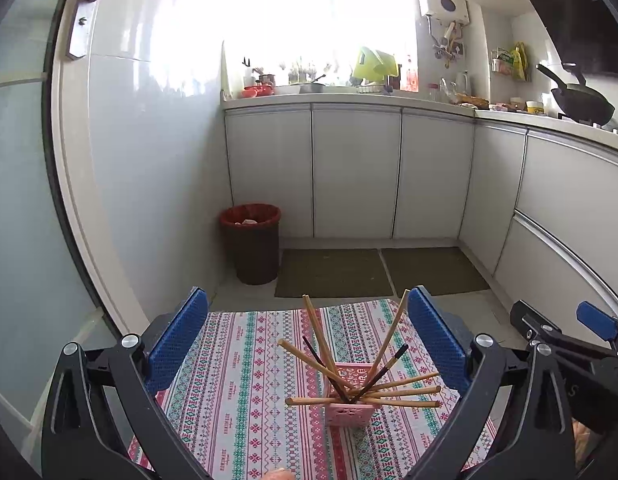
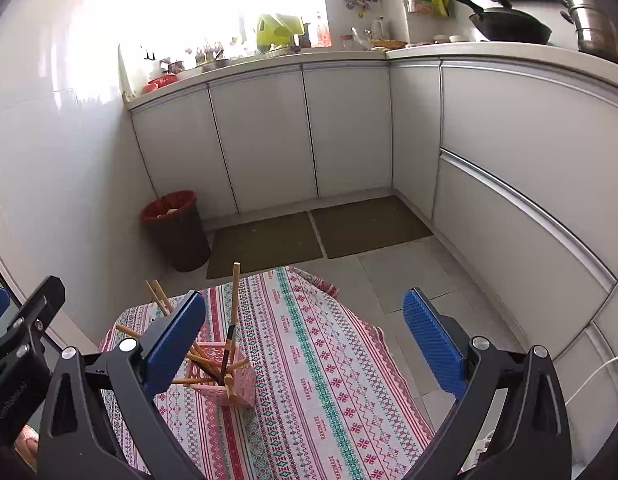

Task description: Organize utensils

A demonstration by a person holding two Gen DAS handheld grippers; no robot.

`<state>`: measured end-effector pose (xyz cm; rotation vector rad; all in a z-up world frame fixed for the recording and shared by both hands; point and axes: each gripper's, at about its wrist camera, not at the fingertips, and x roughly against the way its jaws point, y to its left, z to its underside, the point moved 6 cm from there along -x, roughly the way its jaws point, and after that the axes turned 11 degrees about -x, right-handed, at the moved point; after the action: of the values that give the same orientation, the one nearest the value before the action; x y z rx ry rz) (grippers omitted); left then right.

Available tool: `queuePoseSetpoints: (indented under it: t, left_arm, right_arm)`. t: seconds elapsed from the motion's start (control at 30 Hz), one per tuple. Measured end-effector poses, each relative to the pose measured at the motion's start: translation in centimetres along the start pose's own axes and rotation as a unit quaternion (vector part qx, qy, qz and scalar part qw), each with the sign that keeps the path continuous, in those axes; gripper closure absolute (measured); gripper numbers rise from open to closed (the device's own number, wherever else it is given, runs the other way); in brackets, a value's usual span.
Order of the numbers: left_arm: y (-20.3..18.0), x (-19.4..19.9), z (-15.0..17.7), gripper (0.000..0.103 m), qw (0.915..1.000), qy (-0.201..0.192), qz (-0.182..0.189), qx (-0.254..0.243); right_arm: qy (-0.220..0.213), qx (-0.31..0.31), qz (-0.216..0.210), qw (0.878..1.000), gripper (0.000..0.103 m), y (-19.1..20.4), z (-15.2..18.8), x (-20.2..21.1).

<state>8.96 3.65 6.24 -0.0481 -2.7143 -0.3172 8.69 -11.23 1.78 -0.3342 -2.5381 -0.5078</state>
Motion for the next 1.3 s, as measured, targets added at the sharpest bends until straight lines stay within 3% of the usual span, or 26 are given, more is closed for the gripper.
queuePoseSetpoints:
  t: [0.67, 1.3]
  left_arm:
    - [-1.6, 0.6, 0.4, 0.007, 0.9999, -0.003, -0.003, -0.011]
    - [-1.8, 0.1, 0.4, 0.007, 0.9999, 0.002, -0.004, -0.014]
  right_arm:
    - [-0.016, -0.008, 0.014, 1.000, 0.007, -1.8, -0.4, 1.8]
    - [-0.004, -0.007, 0.016, 1.000, 0.007, -1.8, -0.1, 1.2]
